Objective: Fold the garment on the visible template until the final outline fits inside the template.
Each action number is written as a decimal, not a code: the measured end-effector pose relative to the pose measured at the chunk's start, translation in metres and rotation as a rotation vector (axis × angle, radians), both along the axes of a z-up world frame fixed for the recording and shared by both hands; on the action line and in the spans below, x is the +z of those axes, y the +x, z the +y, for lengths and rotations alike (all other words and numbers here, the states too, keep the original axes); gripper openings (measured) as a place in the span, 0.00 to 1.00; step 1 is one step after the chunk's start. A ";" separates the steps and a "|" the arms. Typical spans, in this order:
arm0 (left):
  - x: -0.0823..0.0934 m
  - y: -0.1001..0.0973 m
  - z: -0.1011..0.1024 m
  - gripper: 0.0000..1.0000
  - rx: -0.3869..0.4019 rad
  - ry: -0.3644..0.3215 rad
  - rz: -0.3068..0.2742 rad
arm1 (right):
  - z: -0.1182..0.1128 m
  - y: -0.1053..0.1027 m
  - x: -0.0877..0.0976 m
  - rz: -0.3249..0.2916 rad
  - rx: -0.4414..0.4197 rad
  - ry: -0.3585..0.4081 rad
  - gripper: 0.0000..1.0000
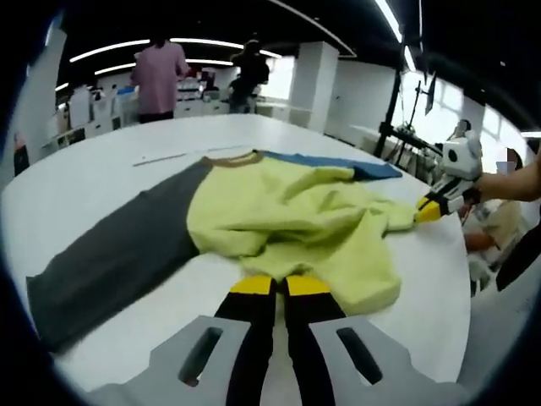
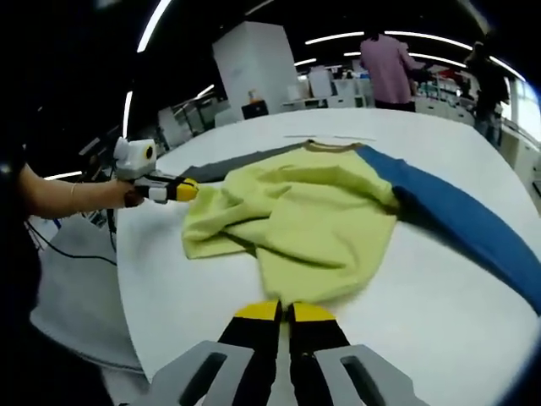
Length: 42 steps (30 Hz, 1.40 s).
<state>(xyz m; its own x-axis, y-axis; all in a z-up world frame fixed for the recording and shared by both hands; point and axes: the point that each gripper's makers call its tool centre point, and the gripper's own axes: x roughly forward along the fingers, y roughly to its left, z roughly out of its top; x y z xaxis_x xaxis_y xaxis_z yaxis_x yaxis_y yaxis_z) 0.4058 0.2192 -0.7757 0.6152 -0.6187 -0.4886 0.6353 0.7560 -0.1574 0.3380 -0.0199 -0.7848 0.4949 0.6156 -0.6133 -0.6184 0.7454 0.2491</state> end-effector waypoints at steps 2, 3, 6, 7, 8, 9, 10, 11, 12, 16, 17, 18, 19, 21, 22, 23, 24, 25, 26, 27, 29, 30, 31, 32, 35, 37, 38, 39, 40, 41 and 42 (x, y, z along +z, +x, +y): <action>0.003 -0.002 0.003 0.00 0.009 0.015 -0.002 | -0.001 0.001 0.002 -0.003 -0.004 0.005 0.00; 0.006 -0.003 0.005 0.00 0.009 0.013 -0.002 | -0.001 0.001 0.004 -0.004 -0.007 0.006 0.00; 0.011 -0.007 0.008 0.00 0.022 0.015 0.009 | -0.004 0.001 0.008 0.007 -0.017 0.009 0.00; 0.013 -0.008 0.010 0.00 0.024 0.016 0.012 | -0.004 0.001 0.011 0.005 -0.019 0.013 0.00; 0.015 -0.009 0.011 0.00 0.026 0.014 0.013 | -0.005 0.002 0.013 0.000 -0.022 0.015 0.00; 0.017 -0.009 0.012 0.00 0.035 0.012 0.012 | -0.006 0.003 0.016 -0.005 -0.025 0.016 0.00; 0.021 -0.009 0.014 0.00 0.043 0.014 0.001 | -0.007 0.004 0.019 -0.006 -0.030 0.018 0.00; 0.024 -0.010 0.015 0.00 0.045 0.013 -0.001 | -0.008 0.004 0.022 -0.004 -0.036 0.021 0.00; 0.027 -0.011 0.017 0.00 0.049 0.012 -0.001 | -0.010 0.004 0.025 0.008 -0.050 0.027 0.00; 0.036 -0.016 0.020 0.00 0.032 0.059 -0.018 | -0.013 0.005 0.036 0.001 -0.067 0.044 0.00; 0.038 -0.018 0.020 0.00 0.028 0.068 -0.022 | -0.014 0.005 0.039 -0.002 -0.070 0.045 0.00; 0.040 -0.021 0.020 0.00 0.022 0.078 -0.020 | -0.015 0.005 0.041 -0.003 -0.071 0.043 0.00; 0.040 -0.022 0.022 0.00 0.021 0.091 -0.016 | -0.016 0.004 0.042 -0.004 -0.073 0.041 0.00; 0.040 -0.025 0.028 0.00 0.023 0.163 -0.028 | -0.019 0.003 0.044 0.004 -0.082 0.042 0.00; 0.042 -0.027 0.028 0.00 0.023 0.165 -0.032 | -0.019 0.001 0.046 0.015 -0.087 0.047 0.00; 0.043 -0.030 0.028 0.00 0.028 0.159 -0.026 | -0.019 0.000 0.046 0.018 -0.087 0.048 0.00; 0.044 -0.032 0.029 0.00 0.032 0.158 -0.018 | -0.020 -0.001 0.046 0.022 -0.091 0.048 0.00; 0.045 -0.034 0.030 0.00 0.038 0.148 -0.004 | -0.022 -0.003 0.047 0.027 -0.097 0.047 0.00; 0.045 -0.036 0.031 0.00 0.044 0.144 0.006 | -0.023 -0.004 0.047 0.031 -0.100 0.049 0.00; 0.046 -0.040 0.032 0.00 0.053 0.146 0.014 | -0.023 -0.006 0.048 0.036 -0.105 0.055 0.00; 0.048 -0.045 0.034 0.00 0.063 0.152 0.013 | -0.025 -0.009 0.049 0.046 -0.116 0.063 0.00; 0.047 -0.047 0.035 0.00 0.070 0.155 0.020 | -0.027 -0.010 0.048 0.054 -0.119 0.064 0.00; 0.046 -0.049 0.036 0.00 0.074 0.160 0.031 | -0.027 -0.011 0.048 0.058 -0.123 0.065 0.00; 0.046 -0.052 0.037 0.00 0.080 0.164 0.038 | -0.029 -0.013 0.047 0.067 -0.126 0.063 0.00; 0.046 -0.060 0.040 0.00 0.098 0.156 0.057 | -0.032 -0.018 0.044 0.082 -0.130 0.050 0.00; 0.045 -0.066 0.042 0.00 0.118 0.141 0.082 | -0.035 -0.020 0.043 0.089 -0.131 0.049 0.00; 0.045 -0.070 0.043 0.00 0.124 0.135 0.093 | -0.035 -0.023 0.043 0.094 -0.136 0.051 0.00; 0.044 -0.072 0.045 0.00 0.138 0.136 0.101 | -0.035 -0.025 0.043 0.101 -0.139 0.052 0.00; 0.043 -0.075 0.046 0.00 0.141 0.144 0.108 | -0.035 -0.027 0.043 0.105 -0.141 0.052 0.00; 0.042 -0.077 0.048 0.00 0.144 0.148 0.113 | -0.036 -0.028 0.043 0.107 -0.143 0.053 0.00; 0.042 -0.080 0.049 0.00 0.157 0.141 0.123 | -0.037 -0.029 0.043 0.116 -0.149 0.054 0.00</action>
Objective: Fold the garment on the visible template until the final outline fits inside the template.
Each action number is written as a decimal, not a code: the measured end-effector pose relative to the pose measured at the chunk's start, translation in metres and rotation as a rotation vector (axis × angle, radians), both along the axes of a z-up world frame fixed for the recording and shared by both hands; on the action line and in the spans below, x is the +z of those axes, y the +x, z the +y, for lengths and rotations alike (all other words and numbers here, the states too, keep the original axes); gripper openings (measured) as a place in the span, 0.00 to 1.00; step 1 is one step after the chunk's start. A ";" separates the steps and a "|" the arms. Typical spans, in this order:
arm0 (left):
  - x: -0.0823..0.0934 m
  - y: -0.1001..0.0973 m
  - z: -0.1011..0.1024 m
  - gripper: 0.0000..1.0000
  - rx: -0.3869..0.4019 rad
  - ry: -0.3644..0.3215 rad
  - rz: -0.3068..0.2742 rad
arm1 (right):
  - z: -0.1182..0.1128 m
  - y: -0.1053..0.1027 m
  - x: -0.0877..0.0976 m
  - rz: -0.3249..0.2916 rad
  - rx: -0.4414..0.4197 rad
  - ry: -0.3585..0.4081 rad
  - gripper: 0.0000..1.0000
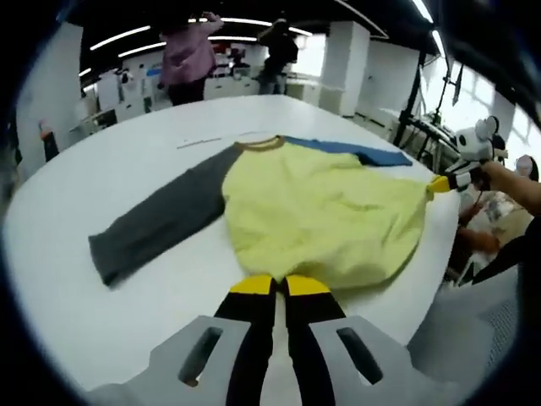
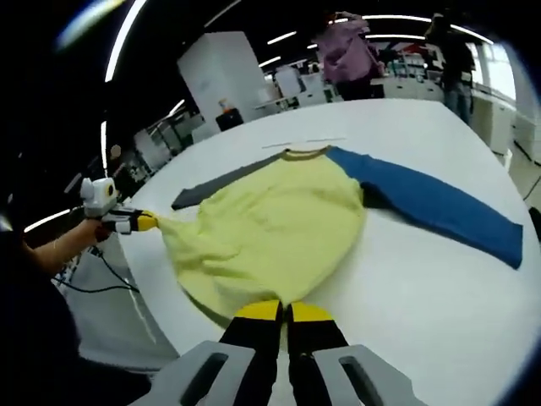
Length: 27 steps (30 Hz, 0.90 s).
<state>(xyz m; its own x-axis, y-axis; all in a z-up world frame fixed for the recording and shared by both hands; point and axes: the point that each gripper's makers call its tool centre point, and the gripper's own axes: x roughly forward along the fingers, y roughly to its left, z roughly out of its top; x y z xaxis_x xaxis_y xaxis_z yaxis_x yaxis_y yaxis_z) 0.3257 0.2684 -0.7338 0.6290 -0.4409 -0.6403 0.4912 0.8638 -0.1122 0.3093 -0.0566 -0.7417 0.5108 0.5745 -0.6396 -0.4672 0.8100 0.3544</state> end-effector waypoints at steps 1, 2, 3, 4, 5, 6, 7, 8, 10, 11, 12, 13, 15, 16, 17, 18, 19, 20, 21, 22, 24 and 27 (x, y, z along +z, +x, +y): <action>0.000 -0.002 0.000 0.01 0.005 -0.012 0.007 | -0.001 -0.001 0.000 0.010 -0.006 0.000 0.00; -0.001 -0.005 0.000 0.01 0.011 -0.026 0.019 | -0.001 -0.004 0.000 0.010 -0.005 -0.002 0.00; -0.002 -0.008 0.000 0.01 0.018 -0.034 0.029 | -0.001 -0.005 -0.001 0.010 -0.006 -0.004 0.00; -0.003 -0.010 0.000 0.01 0.021 -0.038 0.039 | -0.001 -0.007 -0.002 0.015 -0.008 -0.006 0.00; -0.004 -0.013 0.001 0.01 0.030 -0.042 0.052 | -0.001 -0.009 -0.003 0.020 -0.008 -0.008 0.00; -0.005 -0.015 0.001 0.01 0.035 -0.046 0.063 | -0.001 -0.010 -0.004 0.022 -0.009 -0.008 0.00; -0.005 -0.016 0.002 0.01 0.043 -0.052 0.068 | -0.001 -0.011 -0.004 0.024 -0.011 -0.007 0.00; -0.005 -0.017 0.002 0.01 0.044 -0.056 0.070 | 0.000 -0.012 -0.005 0.028 -0.013 -0.006 0.00; -0.006 -0.021 0.001 0.01 0.056 -0.072 0.095 | 0.000 -0.014 -0.006 0.032 -0.017 -0.006 0.00; -0.008 -0.023 0.002 0.01 0.060 -0.075 0.114 | 0.000 -0.014 -0.007 0.032 -0.019 -0.007 0.00; -0.010 -0.026 0.003 0.01 0.066 -0.073 0.142 | -0.001 -0.015 -0.009 0.040 -0.022 -0.012 0.00; -0.013 -0.028 0.005 0.01 0.079 -0.074 0.168 | -0.001 -0.016 -0.010 0.042 -0.025 -0.014 0.00; -0.016 -0.031 0.005 0.01 0.083 -0.078 0.200 | -0.002 -0.016 -0.014 0.053 -0.034 -0.024 0.00; -0.018 -0.031 0.006 0.01 0.084 -0.075 0.204 | -0.003 -0.017 -0.016 0.056 -0.036 -0.028 0.00; -0.020 -0.032 0.006 0.01 0.087 -0.073 0.215 | -0.003 -0.017 -0.018 0.060 -0.038 -0.034 0.00; -0.024 -0.036 0.008 0.01 0.101 -0.069 0.254 | -0.005 -0.017 -0.021 0.065 -0.040 -0.046 0.00; -0.027 -0.036 0.008 0.01 0.104 -0.066 0.264 | -0.007 -0.018 -0.024 0.067 -0.038 -0.057 0.00; -0.030 -0.039 0.009 0.01 0.107 -0.060 0.290 | -0.008 -0.018 -0.027 0.074 -0.039 -0.071 0.00; -0.032 -0.040 0.009 0.01 0.115 -0.060 0.304 | -0.008 -0.018 -0.029 0.076 -0.038 -0.074 0.00; -0.034 -0.039 0.008 0.01 0.114 -0.062 0.301 | -0.008 -0.019 -0.031 0.079 -0.037 -0.076 0.00; -0.039 -0.042 0.008 0.00 0.125 -0.064 0.332 | -0.010 -0.020 -0.036 0.091 -0.040 -0.082 0.00; -0.050 -0.046 0.009 0.01 0.133 -0.052 0.367 | -0.013 -0.020 -0.043 0.104 -0.043 -0.102 0.00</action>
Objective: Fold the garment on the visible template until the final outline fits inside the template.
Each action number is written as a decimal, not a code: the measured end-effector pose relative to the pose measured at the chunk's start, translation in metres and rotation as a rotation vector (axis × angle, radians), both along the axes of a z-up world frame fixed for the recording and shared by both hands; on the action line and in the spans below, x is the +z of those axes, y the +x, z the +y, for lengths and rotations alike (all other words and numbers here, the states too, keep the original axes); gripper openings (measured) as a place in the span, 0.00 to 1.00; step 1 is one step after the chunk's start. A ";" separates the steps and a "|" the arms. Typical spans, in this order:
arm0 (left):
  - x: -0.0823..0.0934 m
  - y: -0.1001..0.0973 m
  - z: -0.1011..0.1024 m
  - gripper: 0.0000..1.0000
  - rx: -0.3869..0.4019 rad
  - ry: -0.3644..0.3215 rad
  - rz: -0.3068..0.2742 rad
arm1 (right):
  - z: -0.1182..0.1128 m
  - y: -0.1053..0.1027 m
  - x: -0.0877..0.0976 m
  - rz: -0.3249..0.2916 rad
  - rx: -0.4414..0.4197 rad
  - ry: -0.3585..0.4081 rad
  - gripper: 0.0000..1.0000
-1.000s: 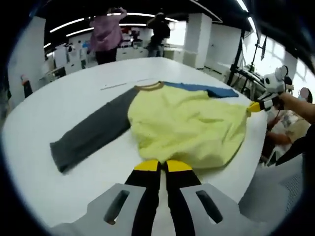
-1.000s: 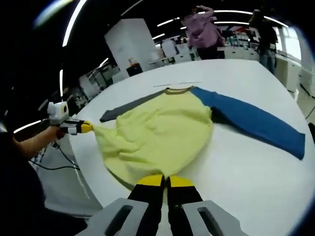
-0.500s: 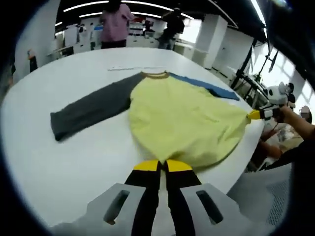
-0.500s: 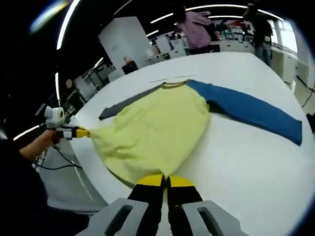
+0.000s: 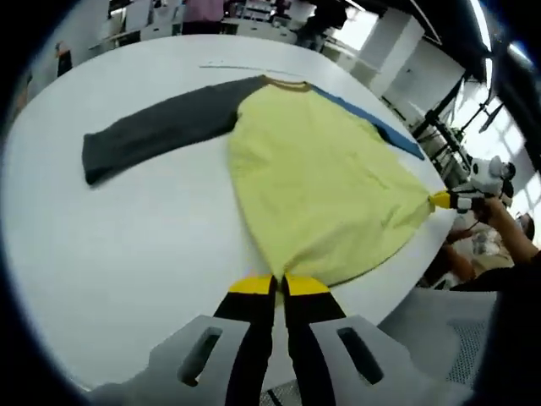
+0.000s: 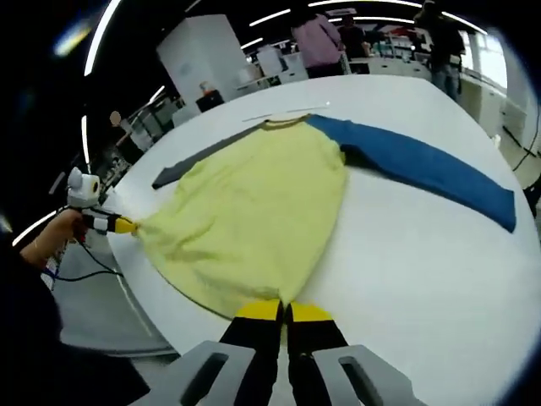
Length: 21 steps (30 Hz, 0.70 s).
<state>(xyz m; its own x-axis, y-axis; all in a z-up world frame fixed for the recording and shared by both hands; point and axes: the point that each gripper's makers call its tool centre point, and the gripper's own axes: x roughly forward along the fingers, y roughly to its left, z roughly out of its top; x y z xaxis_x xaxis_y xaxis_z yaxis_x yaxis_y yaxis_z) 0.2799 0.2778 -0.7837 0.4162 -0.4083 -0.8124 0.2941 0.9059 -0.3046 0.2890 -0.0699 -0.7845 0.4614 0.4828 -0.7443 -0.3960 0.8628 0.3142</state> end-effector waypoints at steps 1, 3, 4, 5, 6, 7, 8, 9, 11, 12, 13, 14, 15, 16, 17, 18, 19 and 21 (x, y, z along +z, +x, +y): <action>-0.002 -0.001 0.000 0.01 0.004 0.003 0.010 | 0.000 -0.001 -0.001 0.002 0.000 -0.003 0.00; -0.007 -0.003 -0.001 0.01 0.006 0.008 0.026 | -0.002 -0.001 -0.006 0.010 -0.002 -0.010 0.00; -0.009 -0.003 0.000 0.01 0.014 0.009 0.032 | -0.002 -0.001 -0.007 0.012 -0.002 -0.015 0.00; -0.010 -0.003 0.000 0.01 0.015 0.009 0.033 | -0.002 -0.002 -0.008 0.014 -0.001 -0.020 0.00; -0.011 -0.004 -0.001 0.01 0.022 0.003 0.041 | -0.003 -0.003 -0.011 0.018 0.001 -0.031 0.00; -0.012 -0.005 -0.002 0.01 0.025 -0.002 0.047 | -0.004 -0.003 -0.012 0.019 0.004 -0.042 0.00; -0.013 -0.006 -0.002 0.01 0.025 -0.003 0.052 | -0.006 -0.003 -0.015 0.017 0.012 -0.063 0.00; -0.015 -0.007 -0.003 0.01 0.024 -0.001 0.056 | -0.007 -0.004 -0.017 0.017 0.018 -0.074 0.00; -0.018 -0.010 -0.003 0.01 0.022 0.005 0.074 | -0.007 -0.005 -0.019 0.017 0.018 -0.079 0.00; -0.019 -0.010 -0.003 0.01 0.019 0.010 0.073 | -0.007 -0.004 -0.019 0.016 0.016 -0.081 0.00; -0.020 -0.011 -0.003 0.01 0.013 0.019 0.073 | -0.008 -0.004 -0.019 0.017 0.014 -0.082 0.00; -0.021 -0.012 -0.003 0.01 0.009 0.025 0.076 | -0.009 -0.004 -0.020 0.018 0.012 -0.082 0.00; -0.021 -0.013 -0.004 0.01 0.007 0.030 0.077 | -0.009 -0.004 -0.020 0.017 0.004 -0.075 0.00; -0.022 -0.013 -0.004 0.01 0.006 0.037 0.075 | -0.010 -0.004 -0.019 0.018 0.001 -0.073 0.00; -0.022 -0.014 -0.004 0.01 0.003 0.041 0.075 | -0.011 -0.004 -0.019 0.017 -0.004 -0.071 0.00; -0.022 -0.013 -0.004 0.01 0.003 0.044 0.070 | -0.011 -0.004 -0.019 0.016 -0.007 -0.070 0.00; -0.022 -0.014 -0.005 0.01 0.004 0.045 0.071 | -0.011 -0.004 -0.019 0.016 -0.009 -0.069 0.00; -0.021 -0.015 -0.005 0.01 0.004 0.047 0.068 | -0.012 -0.003 -0.019 0.015 -0.013 -0.070 0.00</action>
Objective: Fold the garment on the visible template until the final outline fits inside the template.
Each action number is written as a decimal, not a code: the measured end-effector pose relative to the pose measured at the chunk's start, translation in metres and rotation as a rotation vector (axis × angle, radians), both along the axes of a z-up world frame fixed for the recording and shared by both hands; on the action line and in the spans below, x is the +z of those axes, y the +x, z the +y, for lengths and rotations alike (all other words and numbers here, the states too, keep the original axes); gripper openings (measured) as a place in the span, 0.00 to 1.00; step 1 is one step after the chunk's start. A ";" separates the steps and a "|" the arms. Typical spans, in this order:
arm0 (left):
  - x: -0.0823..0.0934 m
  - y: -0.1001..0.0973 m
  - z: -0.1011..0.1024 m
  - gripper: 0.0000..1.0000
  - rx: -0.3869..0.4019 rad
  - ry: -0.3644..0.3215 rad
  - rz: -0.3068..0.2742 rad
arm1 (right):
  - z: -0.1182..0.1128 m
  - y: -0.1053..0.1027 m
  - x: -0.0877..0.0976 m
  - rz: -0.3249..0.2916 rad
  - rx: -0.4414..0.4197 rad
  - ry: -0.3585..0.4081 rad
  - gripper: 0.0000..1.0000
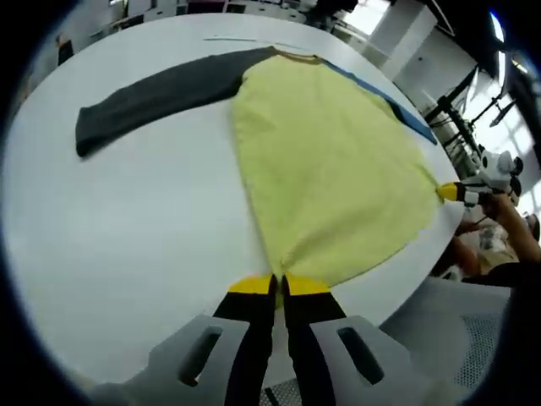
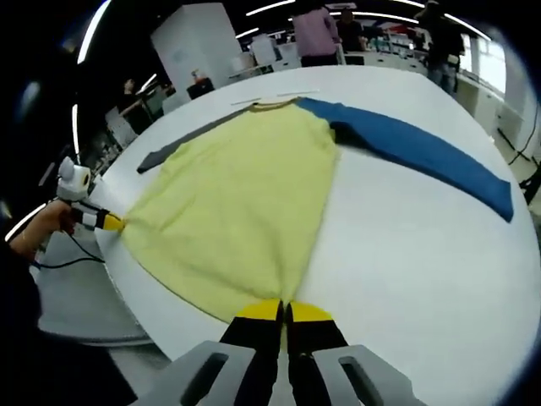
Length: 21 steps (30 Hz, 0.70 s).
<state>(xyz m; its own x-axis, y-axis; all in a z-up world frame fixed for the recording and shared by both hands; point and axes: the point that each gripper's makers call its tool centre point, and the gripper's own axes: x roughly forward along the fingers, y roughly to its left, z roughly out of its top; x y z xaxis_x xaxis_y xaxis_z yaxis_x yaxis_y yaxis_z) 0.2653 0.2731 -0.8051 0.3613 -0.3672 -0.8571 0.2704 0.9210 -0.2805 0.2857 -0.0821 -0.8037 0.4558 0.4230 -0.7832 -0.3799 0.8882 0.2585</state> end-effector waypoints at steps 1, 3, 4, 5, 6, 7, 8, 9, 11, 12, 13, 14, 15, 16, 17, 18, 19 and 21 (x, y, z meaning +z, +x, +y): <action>0.000 0.000 0.000 0.01 -0.001 0.001 -0.001 | 0.000 0.000 0.000 0.000 0.001 -0.002 0.00; 0.000 -0.001 -0.001 0.01 -0.007 0.010 -0.005 | 0.000 0.000 0.000 0.000 0.006 -0.008 0.00; 0.000 -0.002 -0.001 0.01 -0.011 0.017 -0.008 | 0.000 -0.001 0.000 -0.001 0.011 -0.013 0.00; 0.000 -0.002 -0.001 0.01 -0.013 0.022 -0.011 | 0.000 -0.001 0.000 -0.001 0.014 -0.016 0.00; 0.000 -0.002 -0.001 0.01 -0.016 0.025 -0.014 | 0.000 -0.001 0.000 -0.002 0.016 -0.017 0.00; 0.000 -0.001 -0.001 0.01 -0.017 0.028 -0.018 | 0.000 -0.001 0.000 -0.003 0.018 -0.019 0.00; 0.001 -0.002 -0.002 0.01 -0.022 0.031 -0.022 | 0.001 -0.001 0.000 -0.009 0.028 -0.023 0.00; 0.000 -0.002 -0.001 0.01 -0.027 0.031 -0.028 | 0.001 -0.001 0.000 -0.010 0.031 -0.026 0.00; 0.000 -0.001 -0.001 0.02 -0.025 0.026 -0.034 | 0.001 -0.001 0.000 -0.013 0.040 -0.028 0.00; 0.001 -0.002 -0.001 0.02 -0.024 0.022 -0.036 | 0.001 -0.001 0.000 -0.014 0.042 -0.028 0.00; 0.001 -0.002 -0.002 0.03 -0.020 0.018 -0.037 | 0.001 -0.001 0.000 -0.013 0.042 -0.028 0.00; 0.001 -0.002 -0.002 0.04 -0.017 0.013 -0.041 | 0.001 -0.001 0.000 -0.012 0.043 -0.027 0.00; 0.002 -0.002 -0.003 0.06 -0.019 0.004 -0.046 | 0.001 -0.001 0.000 -0.011 0.046 -0.026 0.00; 0.002 -0.002 -0.004 0.07 -0.018 0.002 -0.048 | 0.002 -0.001 0.001 -0.013 0.053 -0.022 0.00; 0.003 -0.002 -0.004 0.09 -0.018 -0.001 -0.054 | 0.004 -0.001 0.002 -0.020 0.068 -0.017 0.00; 0.003 -0.003 -0.005 0.11 -0.020 -0.001 -0.057 | 0.005 -0.002 0.002 -0.025 0.082 -0.023 0.00; 0.003 -0.003 -0.006 0.12 -0.023 -0.001 -0.062 | 0.004 -0.002 0.002 -0.026 0.083 -0.029 0.00; 0.004 -0.003 -0.009 0.18 -0.035 -0.004 -0.079 | 0.004 -0.003 0.002 -0.040 0.104 -0.053 0.05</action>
<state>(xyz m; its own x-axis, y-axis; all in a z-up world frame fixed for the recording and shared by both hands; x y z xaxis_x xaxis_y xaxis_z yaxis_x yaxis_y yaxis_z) 0.2627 0.2646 -0.8006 0.4143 -0.3841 -0.8251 0.3237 0.9095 -0.2608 0.2825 -0.0785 -0.8020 0.4428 0.4276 -0.7881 -0.4794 0.8557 0.1949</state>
